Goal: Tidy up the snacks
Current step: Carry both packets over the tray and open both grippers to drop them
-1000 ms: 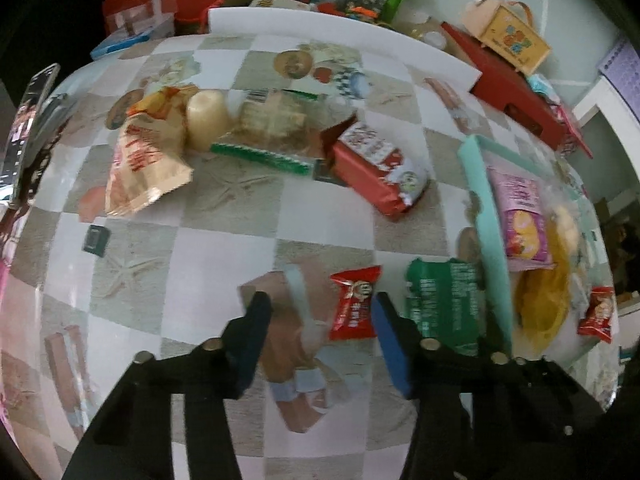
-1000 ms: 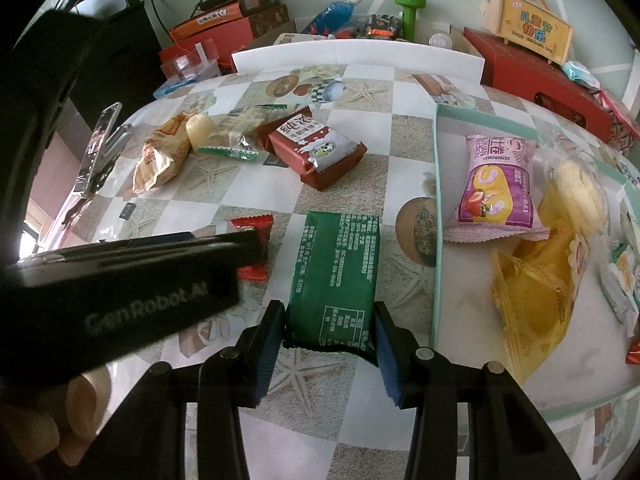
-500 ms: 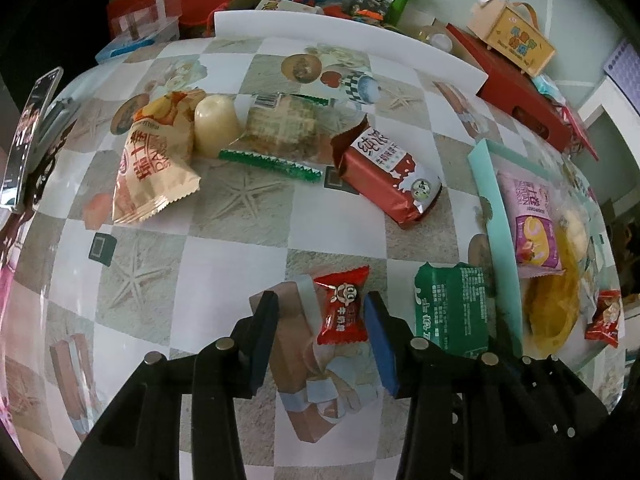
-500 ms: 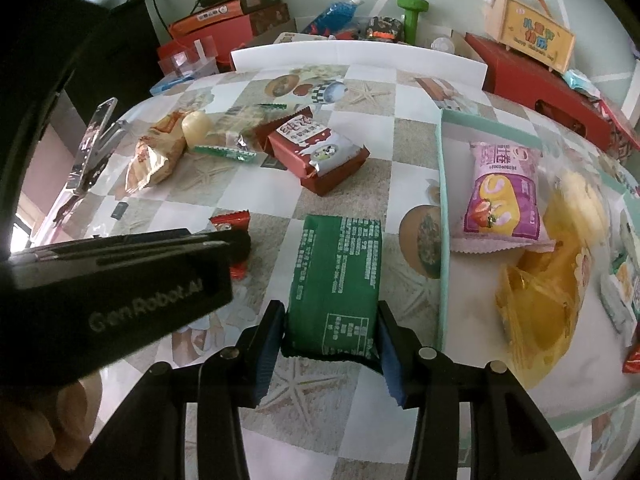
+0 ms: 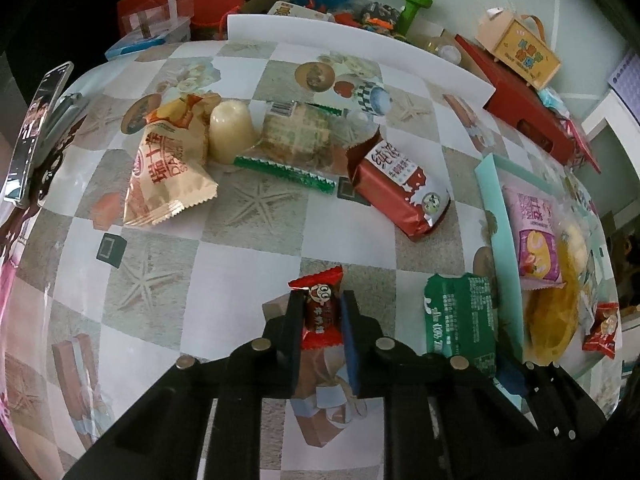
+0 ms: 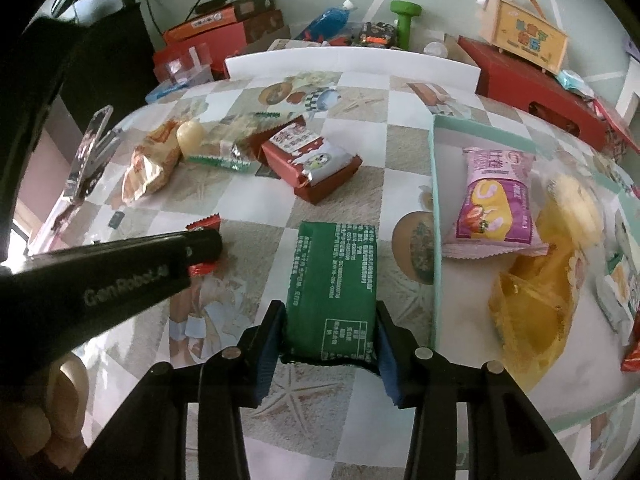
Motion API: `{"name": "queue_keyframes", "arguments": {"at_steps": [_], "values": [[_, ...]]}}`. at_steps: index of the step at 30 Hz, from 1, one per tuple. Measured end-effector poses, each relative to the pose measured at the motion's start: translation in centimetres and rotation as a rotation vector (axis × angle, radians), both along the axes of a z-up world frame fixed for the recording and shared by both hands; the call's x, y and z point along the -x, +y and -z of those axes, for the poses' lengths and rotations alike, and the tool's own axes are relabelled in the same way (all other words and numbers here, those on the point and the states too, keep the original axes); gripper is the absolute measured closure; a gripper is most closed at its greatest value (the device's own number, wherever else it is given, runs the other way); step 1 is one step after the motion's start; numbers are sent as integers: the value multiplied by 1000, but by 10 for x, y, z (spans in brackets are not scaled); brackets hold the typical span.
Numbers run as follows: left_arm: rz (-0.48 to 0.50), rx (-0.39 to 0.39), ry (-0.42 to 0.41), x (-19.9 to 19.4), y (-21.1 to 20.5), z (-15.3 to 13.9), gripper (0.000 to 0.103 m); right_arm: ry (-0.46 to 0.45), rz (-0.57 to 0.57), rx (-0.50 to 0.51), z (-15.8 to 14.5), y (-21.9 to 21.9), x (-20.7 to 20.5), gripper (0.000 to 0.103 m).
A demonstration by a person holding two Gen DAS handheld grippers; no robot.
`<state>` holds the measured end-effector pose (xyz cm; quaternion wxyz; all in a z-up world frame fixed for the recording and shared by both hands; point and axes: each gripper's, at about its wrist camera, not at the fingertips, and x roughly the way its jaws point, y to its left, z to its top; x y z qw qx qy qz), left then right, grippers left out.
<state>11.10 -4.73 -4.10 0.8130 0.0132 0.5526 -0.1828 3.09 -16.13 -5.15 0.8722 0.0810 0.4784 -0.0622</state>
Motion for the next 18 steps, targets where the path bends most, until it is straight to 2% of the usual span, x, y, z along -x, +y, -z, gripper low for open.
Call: {"name": "queue_keyframes", "arguments": {"at_steps": [5, 12, 18], "values": [[-19, 23, -27, 0, 6, -11, 85, -42, 20, -12, -13, -5, 5, 58], [-45, 76, -107, 5, 17, -42, 85, -110, 53, -36, -38, -16, 18, 58], [-39, 123, -140, 11, 18, -59, 85, -161, 112, -35, -59, -38, 33, 58]]}}
